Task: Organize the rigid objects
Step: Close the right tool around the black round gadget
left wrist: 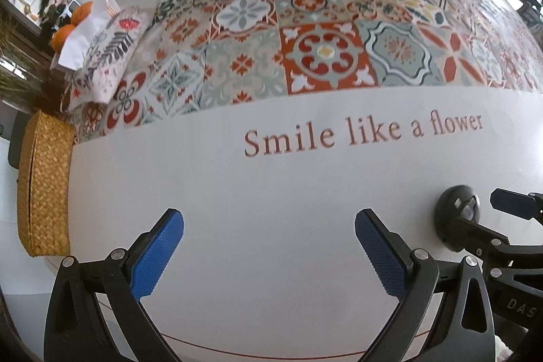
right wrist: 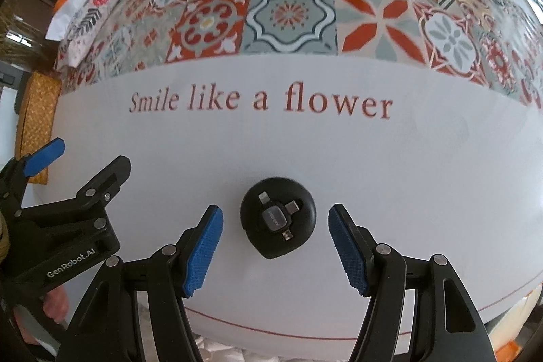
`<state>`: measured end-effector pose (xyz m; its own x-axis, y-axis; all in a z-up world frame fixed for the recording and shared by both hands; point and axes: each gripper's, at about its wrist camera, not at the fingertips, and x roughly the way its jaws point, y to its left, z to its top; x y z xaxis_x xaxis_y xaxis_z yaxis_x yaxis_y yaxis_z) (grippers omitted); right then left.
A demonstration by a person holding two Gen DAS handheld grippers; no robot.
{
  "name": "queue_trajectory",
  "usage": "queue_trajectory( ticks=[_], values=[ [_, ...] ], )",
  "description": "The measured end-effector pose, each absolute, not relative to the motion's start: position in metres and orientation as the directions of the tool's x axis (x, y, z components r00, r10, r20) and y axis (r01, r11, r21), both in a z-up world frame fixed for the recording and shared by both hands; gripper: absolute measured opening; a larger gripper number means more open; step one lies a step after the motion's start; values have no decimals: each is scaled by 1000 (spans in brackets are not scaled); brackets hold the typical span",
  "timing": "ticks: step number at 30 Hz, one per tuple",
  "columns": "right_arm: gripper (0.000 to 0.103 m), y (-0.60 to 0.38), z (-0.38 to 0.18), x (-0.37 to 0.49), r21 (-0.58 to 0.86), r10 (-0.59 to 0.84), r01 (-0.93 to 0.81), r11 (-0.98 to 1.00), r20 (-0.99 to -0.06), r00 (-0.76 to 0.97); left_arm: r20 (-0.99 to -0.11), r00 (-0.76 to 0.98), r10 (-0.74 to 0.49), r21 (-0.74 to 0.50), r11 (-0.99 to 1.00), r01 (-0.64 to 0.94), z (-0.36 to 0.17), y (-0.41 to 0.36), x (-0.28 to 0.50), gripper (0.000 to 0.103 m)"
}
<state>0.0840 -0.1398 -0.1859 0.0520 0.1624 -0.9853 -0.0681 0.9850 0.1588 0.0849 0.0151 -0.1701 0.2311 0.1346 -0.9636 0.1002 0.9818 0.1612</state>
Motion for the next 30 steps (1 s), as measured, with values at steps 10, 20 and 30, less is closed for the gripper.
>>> queue_trajectory(
  ticks=[10, 20, 30],
  values=[
    [66, -136, -209, 83, 164, 165, -66, 984, -986, 8, -978, 152, 143, 159, 982, 103, -193, 20, 82, 103],
    [59, -131, -217, 84, 134, 136, -85, 987, -991, 18, -980, 129, 151, 165, 981, 103, -202, 23, 82, 103],
    [57, -133, -213, 87, 138, 141, -82, 987, -989, 38, -976, 157, 154, 173, 978, 120, -195, 17, 87, 103]
  ],
)
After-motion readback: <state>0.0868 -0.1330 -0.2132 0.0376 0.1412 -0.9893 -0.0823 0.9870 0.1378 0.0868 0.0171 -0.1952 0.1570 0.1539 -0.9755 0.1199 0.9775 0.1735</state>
